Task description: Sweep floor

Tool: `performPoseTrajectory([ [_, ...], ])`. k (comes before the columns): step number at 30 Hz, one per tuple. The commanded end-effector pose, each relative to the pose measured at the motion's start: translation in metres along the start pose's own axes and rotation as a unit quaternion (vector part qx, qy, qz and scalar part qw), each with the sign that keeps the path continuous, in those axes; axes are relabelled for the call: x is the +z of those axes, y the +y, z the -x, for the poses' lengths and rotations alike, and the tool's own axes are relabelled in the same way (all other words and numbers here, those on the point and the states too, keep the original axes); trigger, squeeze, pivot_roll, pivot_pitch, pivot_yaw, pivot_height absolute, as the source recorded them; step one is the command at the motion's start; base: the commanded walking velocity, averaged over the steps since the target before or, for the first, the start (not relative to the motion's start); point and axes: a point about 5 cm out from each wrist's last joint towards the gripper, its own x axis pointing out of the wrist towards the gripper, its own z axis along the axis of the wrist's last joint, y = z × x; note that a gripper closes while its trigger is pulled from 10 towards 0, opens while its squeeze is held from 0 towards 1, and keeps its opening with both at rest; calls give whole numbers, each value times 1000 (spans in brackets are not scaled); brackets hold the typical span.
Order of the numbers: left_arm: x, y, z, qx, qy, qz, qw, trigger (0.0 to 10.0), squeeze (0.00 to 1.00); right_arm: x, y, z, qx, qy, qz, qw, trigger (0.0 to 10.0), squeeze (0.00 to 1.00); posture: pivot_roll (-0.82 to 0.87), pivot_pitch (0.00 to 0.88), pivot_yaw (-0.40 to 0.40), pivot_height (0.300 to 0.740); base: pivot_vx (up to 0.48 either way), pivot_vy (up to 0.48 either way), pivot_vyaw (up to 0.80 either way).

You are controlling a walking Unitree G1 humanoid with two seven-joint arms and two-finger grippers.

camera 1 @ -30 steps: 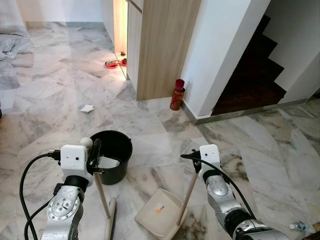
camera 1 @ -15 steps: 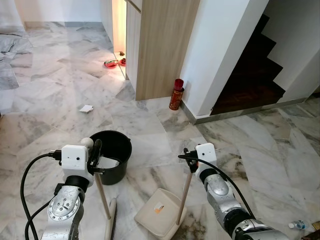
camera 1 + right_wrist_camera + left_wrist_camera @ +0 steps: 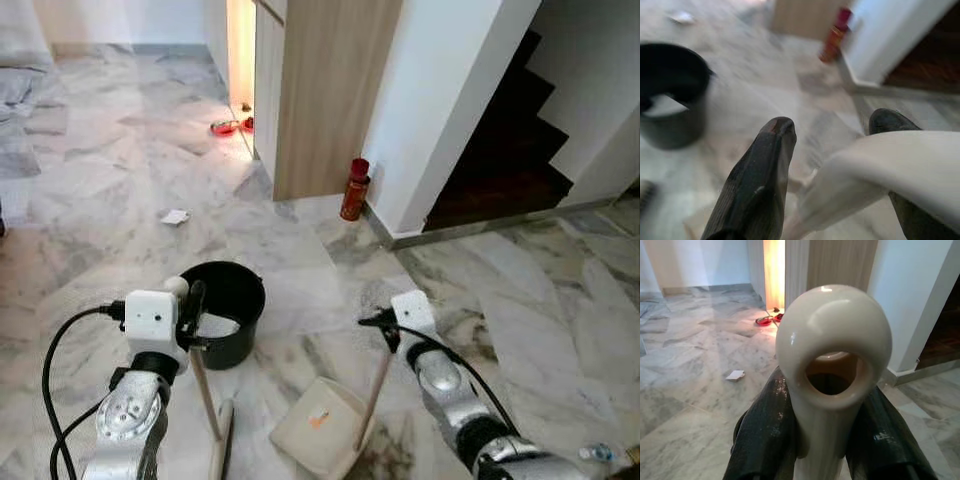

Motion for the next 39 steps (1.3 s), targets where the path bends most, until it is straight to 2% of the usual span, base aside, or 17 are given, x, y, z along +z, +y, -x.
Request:
performPoseTrajectory([
  [1,8,-1,-2,-3,-16,-9,1000,10000,0,-7,-5,2,-14,17,3,1000,10000,0,258,58,-155,740,0,0,0],
  [7,7,3,-1,3,-14,-13,1000,10000,0,-11,-5,3,-35,28,20,999,10000,0,257,58,-153,740,0,0,0],
  [11,6,4,0,7,-10,-15,1000,10000,0,-19,-15,5,-89,66,35,993,10000,0,258,61,-153,740,0,0,0],
  [21,2,8,4,13,0,-20,1000,10000,0,-29,-22,9,-132,90,40,986,10000,0,257,68,-151,740,0,0,0],
  [27,1,8,4,14,3,-22,1000,10000,0,-34,-26,11,-142,102,4,985,10000,0,257,69,-152,740,0,0,0],
  [28,1,8,4,14,3,-22,1000,10000,0,-34,-26,11,-142,101,0,985,10000,824,258,70,-152,740,0,0,0],
  [29,1,8,4,14,4,-22,1000,10000,0,-32,-25,11,-136,95,-7,986,10000,1000,257,70,-151,740,0,0,0],
  [35,0,8,4,14,5,-22,1000,10000,0,-27,-18,9,-118,79,-19,990,10000,1000,258,68,-150,740,0,0,0],
  [39,0,8,4,13,6,-23,1000,10000,0,-17,-7,5,-75,48,-18,996,10000,1000,258,68,-148,740,0,0,0],
])
